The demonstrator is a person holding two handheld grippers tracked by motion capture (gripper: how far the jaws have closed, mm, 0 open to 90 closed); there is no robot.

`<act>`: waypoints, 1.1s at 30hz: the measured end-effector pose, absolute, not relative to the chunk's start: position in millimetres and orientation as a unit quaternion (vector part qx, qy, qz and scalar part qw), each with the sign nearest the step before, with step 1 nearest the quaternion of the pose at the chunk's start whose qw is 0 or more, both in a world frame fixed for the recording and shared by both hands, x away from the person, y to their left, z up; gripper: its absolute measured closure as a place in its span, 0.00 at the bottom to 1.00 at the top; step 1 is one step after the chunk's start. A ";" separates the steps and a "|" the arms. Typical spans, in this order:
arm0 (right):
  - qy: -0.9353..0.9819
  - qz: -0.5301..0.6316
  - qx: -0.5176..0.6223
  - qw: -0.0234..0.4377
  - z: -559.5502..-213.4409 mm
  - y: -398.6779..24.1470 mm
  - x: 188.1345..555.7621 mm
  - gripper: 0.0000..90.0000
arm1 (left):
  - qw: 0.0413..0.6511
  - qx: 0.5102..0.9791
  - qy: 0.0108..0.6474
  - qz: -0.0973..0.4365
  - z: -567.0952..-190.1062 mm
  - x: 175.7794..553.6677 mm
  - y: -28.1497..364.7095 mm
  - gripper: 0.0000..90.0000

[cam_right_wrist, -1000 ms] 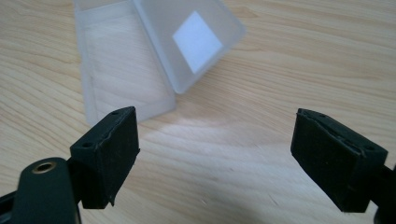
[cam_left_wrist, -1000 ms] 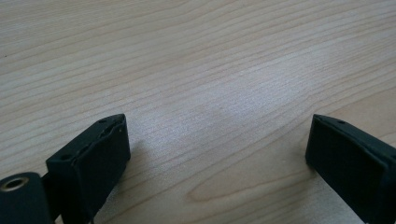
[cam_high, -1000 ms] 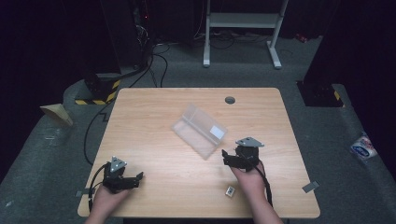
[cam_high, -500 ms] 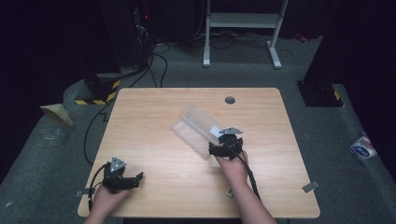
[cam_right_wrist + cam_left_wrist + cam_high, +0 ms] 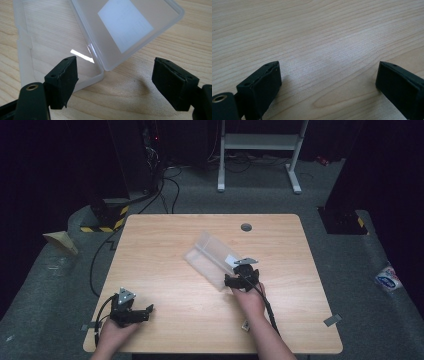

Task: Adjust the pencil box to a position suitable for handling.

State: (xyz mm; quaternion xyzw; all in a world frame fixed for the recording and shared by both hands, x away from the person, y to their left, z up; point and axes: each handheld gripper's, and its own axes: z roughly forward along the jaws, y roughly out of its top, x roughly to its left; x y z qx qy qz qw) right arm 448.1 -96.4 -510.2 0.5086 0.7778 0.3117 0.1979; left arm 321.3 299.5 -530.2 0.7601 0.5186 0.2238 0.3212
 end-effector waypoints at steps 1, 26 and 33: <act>0.778 0.312 0.509 0.198 -510.2 -96.4 448.1 0.23 | 0.321 0.760 0.519 0.224 -530.2 321.3 299.5 0.07; 0.755 0.294 0.540 0.227 -507.4 -172.7 442.3 0.27 | 0.322 0.759 0.520 0.224 -530.4 320.8 299.3 0.07; 0.752 0.327 0.525 0.229 -500.8 -180.4 427.4 0.42 | 0.322 0.759 0.520 0.224 -530.4 320.8 299.3 0.07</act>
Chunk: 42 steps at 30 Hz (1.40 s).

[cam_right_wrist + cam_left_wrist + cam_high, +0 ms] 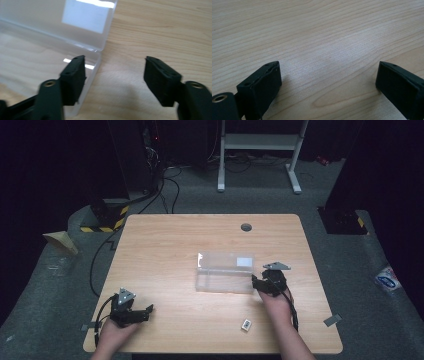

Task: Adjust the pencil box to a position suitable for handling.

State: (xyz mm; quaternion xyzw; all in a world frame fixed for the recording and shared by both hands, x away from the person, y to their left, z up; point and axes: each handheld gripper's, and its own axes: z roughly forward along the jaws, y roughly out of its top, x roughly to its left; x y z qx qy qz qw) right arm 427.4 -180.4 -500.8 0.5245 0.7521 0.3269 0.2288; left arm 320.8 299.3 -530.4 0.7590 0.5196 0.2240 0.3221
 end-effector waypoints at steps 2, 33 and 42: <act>0.756 0.335 0.519 0.216 -503.4 -180.1 421.6 0.50 | 0.322 0.759 0.520 0.224 -530.4 320.8 299.3 0.07; 0.790 0.326 0.477 0.203 -516.9 -139.0 411.9 0.83 | 0.322 0.758 0.521 0.223 -530.4 320.4 299.2 0.08; 0.788 0.333 0.476 0.202 -518.2 -139.8 404.8 0.83 | 0.324 0.757 0.522 0.224 -530.5 320.4 299.0 0.08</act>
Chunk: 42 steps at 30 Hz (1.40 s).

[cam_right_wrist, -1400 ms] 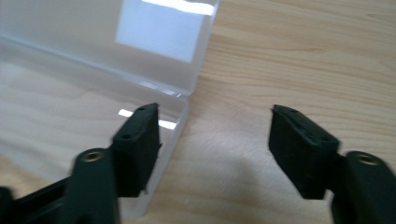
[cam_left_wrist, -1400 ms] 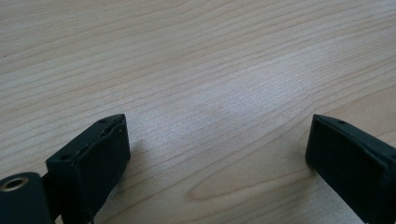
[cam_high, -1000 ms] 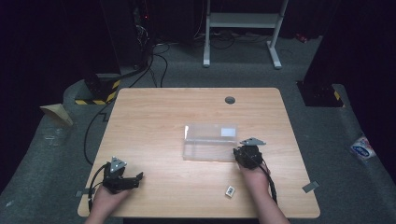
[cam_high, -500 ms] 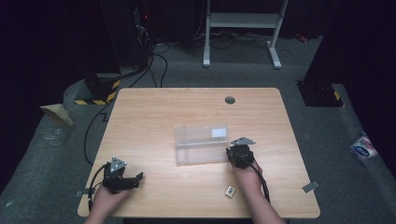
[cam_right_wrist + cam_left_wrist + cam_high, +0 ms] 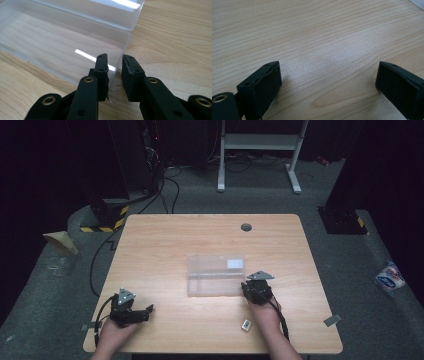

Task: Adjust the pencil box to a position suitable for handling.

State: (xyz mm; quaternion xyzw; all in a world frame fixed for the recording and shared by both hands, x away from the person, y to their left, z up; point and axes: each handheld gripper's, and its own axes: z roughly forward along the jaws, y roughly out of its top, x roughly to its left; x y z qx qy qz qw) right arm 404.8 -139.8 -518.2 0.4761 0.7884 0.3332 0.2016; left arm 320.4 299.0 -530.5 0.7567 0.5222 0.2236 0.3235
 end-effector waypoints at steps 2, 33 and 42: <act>0.789 0.334 0.475 0.201 -518.2 -139.9 404.3 0.83 | 0.324 0.757 0.522 0.224 -530.5 320.4 298.9 0.08; 0.793 0.390 0.435 0.173 -503.2 -172.1 343.0 0.64 | 0.324 0.756 0.523 0.224 -530.5 320.4 298.8 0.08; 0.813 0.401 0.396 0.146 -504.0 -179.4 294.9 0.57 | 0.324 0.755 0.524 0.225 -530.6 320.3 298.7 0.08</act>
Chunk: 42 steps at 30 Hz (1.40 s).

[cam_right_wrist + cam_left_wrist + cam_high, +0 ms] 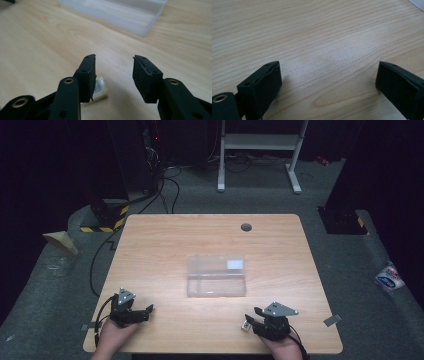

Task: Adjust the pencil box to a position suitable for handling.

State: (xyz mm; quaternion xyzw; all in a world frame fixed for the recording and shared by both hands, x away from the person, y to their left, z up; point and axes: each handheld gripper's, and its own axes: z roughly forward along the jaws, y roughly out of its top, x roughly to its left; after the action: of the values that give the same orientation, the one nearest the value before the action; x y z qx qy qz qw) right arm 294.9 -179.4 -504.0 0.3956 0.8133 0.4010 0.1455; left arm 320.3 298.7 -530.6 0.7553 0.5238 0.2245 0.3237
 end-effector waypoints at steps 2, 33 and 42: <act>0.822 0.396 0.386 0.140 -506.4 -177.0 287.7 0.55 | 0.324 0.755 0.524 0.224 -530.6 320.3 298.7 0.08; 0.830 0.351 0.399 0.171 -516.6 -170.9 312.5 0.64 | 0.324 0.755 0.524 0.225 -530.5 320.4 298.7 0.08; 0.828 0.348 0.403 0.174 -520.0 -169.2 319.2 0.63 | 0.324 0.755 0.524 0.225 -530.5 320.6 298.7 0.08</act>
State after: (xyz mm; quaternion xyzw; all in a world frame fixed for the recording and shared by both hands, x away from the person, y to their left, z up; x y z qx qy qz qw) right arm 319.2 -169.2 -520.0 0.4030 0.8285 0.3480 0.1738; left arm 320.6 298.7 -530.5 0.7551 0.5239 0.2248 0.3237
